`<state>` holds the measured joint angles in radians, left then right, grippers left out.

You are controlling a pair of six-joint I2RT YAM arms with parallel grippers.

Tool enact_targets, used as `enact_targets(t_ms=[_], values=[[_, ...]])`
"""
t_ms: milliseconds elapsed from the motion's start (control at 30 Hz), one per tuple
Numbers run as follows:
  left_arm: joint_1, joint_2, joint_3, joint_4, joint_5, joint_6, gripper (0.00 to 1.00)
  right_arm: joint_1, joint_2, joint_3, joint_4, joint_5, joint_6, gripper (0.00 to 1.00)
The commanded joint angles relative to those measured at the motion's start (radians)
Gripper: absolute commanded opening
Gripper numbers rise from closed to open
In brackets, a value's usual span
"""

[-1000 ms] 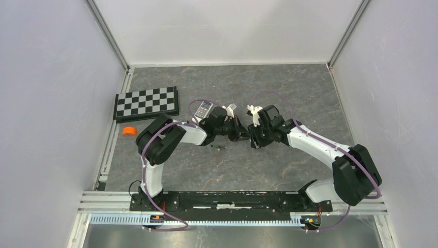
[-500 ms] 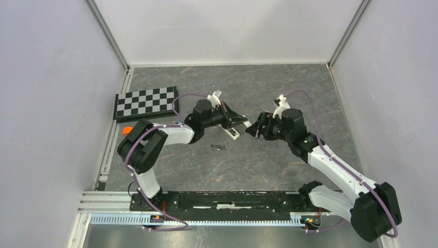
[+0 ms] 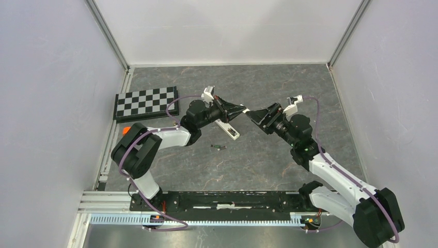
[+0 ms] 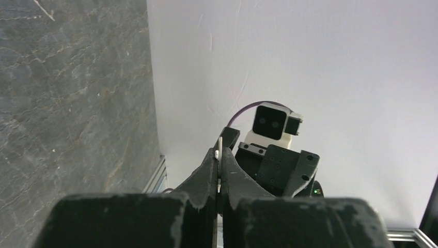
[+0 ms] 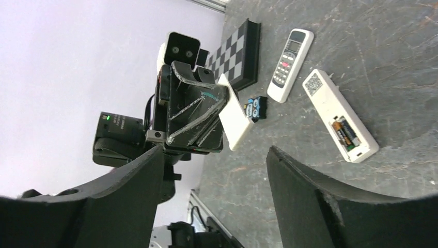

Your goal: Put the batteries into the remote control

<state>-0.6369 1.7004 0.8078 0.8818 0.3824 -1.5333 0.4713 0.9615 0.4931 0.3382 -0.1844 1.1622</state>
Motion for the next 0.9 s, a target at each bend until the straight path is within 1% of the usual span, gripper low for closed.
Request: enact_targets(t_ms=[0, 167, 267, 367, 533, 633, 700, 867], values=[[-0.003, -0.042, -0.008, 0.101, -0.036, -0.067, 0.02, 0.002, 0.028, -0.005, 0.117, 0.007, 0.121, 0.73], [-0.004, -0.058, -0.046, 0.134, -0.058, -0.086, 0.02, 0.003, 0.019, -0.066, 0.267, 0.049, 0.181, 0.55], [-0.003, -0.055, -0.051, 0.139, -0.047, -0.098, 0.02, 0.003, 0.034, -0.082, 0.311, 0.053, 0.2, 0.49], [-0.003, -0.057, -0.054, 0.143, -0.045, -0.101, 0.02, 0.003, 0.076, -0.078, 0.338, 0.018, 0.215, 0.45], [-0.003, -0.061, -0.057, 0.131, -0.016, -0.09, 0.02, 0.003, 0.101, -0.073, 0.343, 0.014, 0.201, 0.38], [-0.003, -0.057, -0.068, 0.144, 0.007, -0.092, 0.02, 0.002, 0.111, -0.074, 0.344, 0.016, 0.199, 0.29], [-0.003, -0.052, -0.07, 0.152, 0.017, -0.093, 0.02, 0.003, 0.123, -0.078, 0.349, 0.009, 0.204, 0.22], [-0.003, -0.053, -0.071, 0.152, 0.037, -0.082, 0.03, 0.002, 0.141, -0.104, 0.377, -0.003, 0.23, 0.1]])
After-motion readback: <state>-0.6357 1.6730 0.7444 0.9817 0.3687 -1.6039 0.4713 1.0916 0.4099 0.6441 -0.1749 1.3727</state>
